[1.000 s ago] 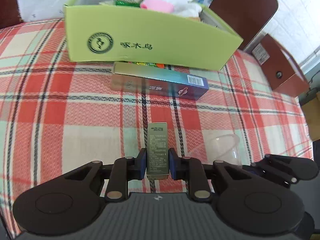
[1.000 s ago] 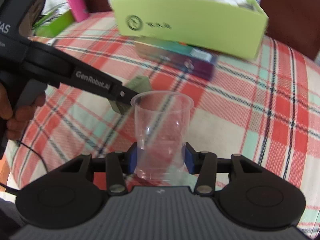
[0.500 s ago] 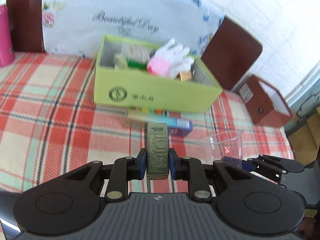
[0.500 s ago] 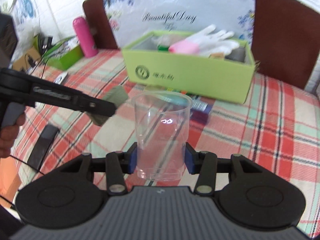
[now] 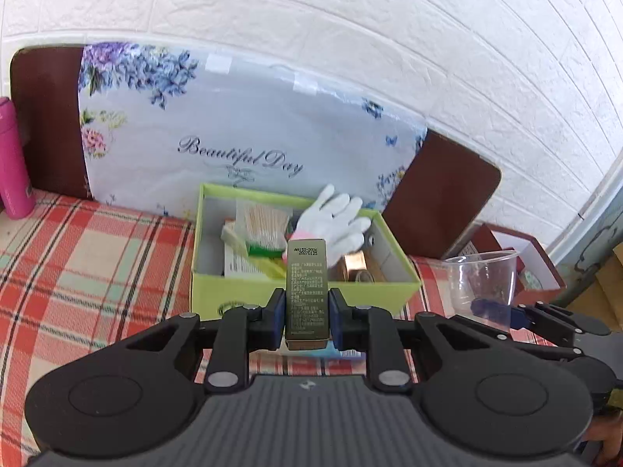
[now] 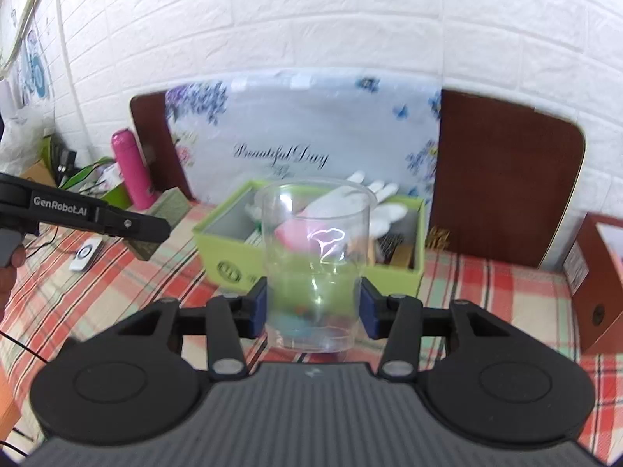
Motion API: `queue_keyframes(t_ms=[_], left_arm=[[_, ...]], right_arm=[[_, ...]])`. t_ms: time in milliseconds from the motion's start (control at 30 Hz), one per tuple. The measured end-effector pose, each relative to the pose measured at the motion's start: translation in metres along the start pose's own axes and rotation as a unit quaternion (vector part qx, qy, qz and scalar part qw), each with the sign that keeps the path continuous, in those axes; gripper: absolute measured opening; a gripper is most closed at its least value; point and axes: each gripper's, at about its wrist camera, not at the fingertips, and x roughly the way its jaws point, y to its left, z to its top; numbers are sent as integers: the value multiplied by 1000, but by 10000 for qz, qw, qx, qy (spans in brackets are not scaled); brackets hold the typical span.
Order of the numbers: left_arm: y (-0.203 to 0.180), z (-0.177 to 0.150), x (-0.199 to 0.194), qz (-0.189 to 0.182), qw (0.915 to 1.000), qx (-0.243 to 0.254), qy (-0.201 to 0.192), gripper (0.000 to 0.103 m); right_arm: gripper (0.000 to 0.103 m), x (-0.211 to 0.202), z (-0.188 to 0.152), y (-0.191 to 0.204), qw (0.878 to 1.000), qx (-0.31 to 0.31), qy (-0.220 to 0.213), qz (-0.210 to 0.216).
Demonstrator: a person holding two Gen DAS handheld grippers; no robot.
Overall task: Organize objects
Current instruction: 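Carry the olive box and clear cup into the green box and release both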
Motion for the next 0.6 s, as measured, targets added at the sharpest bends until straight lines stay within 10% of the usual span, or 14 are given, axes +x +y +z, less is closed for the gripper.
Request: queue_keyframes(t_ms=[600], left_arm=[[23,49,71,360,9993,-106,77,23]], right_arm=[[46,58,43,-42,9991,102,-106,-395]])
